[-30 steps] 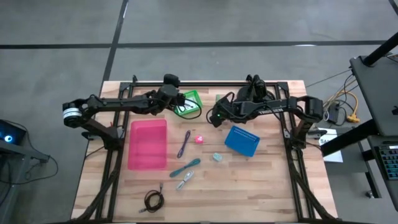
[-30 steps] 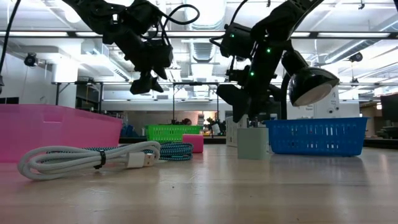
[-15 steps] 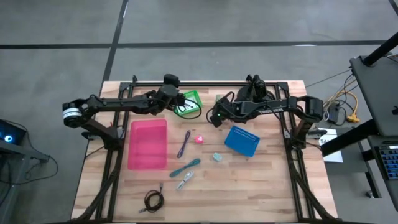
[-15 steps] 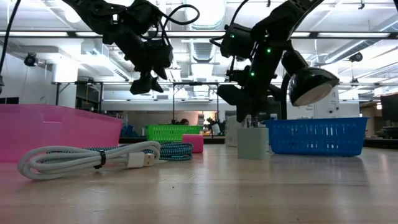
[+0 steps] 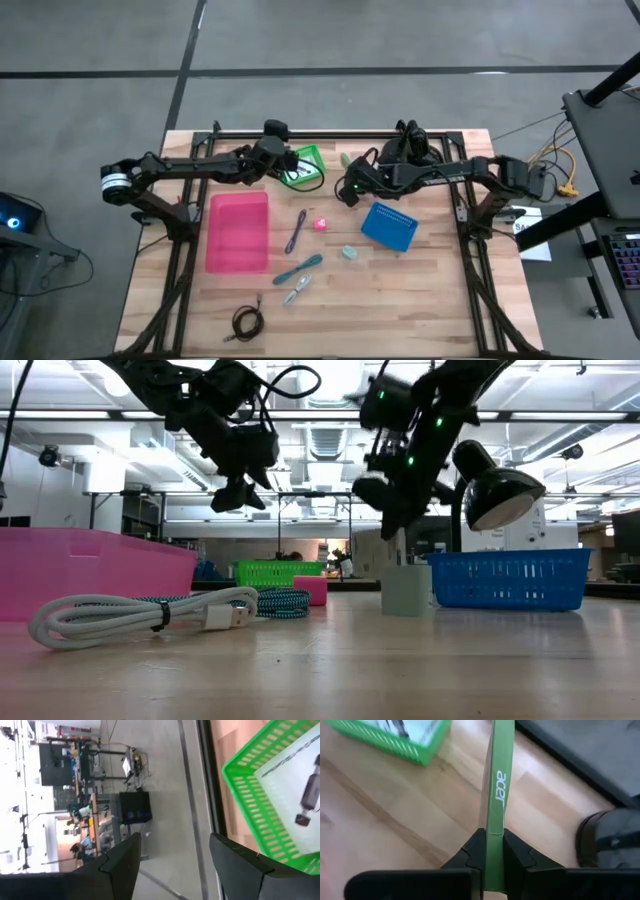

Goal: Pick and place items into bin
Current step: Put the card reader box into the green bin

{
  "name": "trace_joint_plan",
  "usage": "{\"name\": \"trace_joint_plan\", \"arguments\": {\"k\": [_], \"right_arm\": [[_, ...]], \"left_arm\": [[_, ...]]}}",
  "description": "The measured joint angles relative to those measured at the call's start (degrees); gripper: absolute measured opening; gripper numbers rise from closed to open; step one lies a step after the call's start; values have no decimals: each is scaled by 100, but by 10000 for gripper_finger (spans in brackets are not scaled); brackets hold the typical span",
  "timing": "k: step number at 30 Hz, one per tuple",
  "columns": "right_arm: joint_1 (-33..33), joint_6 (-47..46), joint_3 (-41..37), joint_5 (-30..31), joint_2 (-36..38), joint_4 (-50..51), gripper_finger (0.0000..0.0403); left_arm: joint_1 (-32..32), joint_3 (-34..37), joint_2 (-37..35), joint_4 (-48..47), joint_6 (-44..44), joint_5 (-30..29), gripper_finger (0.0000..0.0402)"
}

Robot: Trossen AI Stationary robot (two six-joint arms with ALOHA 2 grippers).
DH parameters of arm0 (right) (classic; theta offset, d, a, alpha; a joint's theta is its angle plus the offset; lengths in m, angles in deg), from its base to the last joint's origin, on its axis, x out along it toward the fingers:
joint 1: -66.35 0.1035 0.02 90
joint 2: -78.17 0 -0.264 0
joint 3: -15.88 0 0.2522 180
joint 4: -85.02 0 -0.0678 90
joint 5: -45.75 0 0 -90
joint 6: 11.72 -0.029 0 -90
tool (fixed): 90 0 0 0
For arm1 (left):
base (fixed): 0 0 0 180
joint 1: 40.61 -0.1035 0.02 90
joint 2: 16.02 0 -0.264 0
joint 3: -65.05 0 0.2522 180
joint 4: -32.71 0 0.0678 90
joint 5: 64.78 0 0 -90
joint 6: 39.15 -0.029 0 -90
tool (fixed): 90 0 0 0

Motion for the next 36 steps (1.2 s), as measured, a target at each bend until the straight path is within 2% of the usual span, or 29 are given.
{"name": "trace_joint_plan", "arguments": {"k": [4,8,11,14,17,19,23,25,28,30,33,36], "right_arm": [[325,162,-23,367,339,86,24],[786,268,-99,768,639,100,24],[1165,482,-192,1377,764,95,24],[1513,502,-418,2385,817,75,24],[1720,552,-714,2800,859,-223,24],[1822,909,-985,2924,871,-744,24],[1933,2273,-1606,2886,885,-2755,24],[1966,3121,-1932,2732,912,-3956,24],[2016,4350,-2389,2430,929,-5475,24],[2015,4946,-2689,2012,929,-6297,24],[2010,5379,-3063,1263,929,-7196,24],[2014,5700,-3316,1078,929,-7724,24]], "left_arm": [[2,2,0,-9,209,300,219],[-2,15,-77,-217,557,1094,219],[2,18,-238,-258,825,1657,219],[2,27,-454,-241,1086,2095,219],[-2,96,-766,-263,1253,2804,219],[-2,129,-949,-250,1445,3387,219],[4,187,-1245,-259,1652,4480,219],[4,194,-1326,-264,1732,4763,219],[4,197,-1366,-269,1944,4813,219],[2,197,-1350,-303,1954,4812,219],[9,210,-1274,-363,1961,4830,219],[26,212,-1152,-401,1964,4840,219]]}}
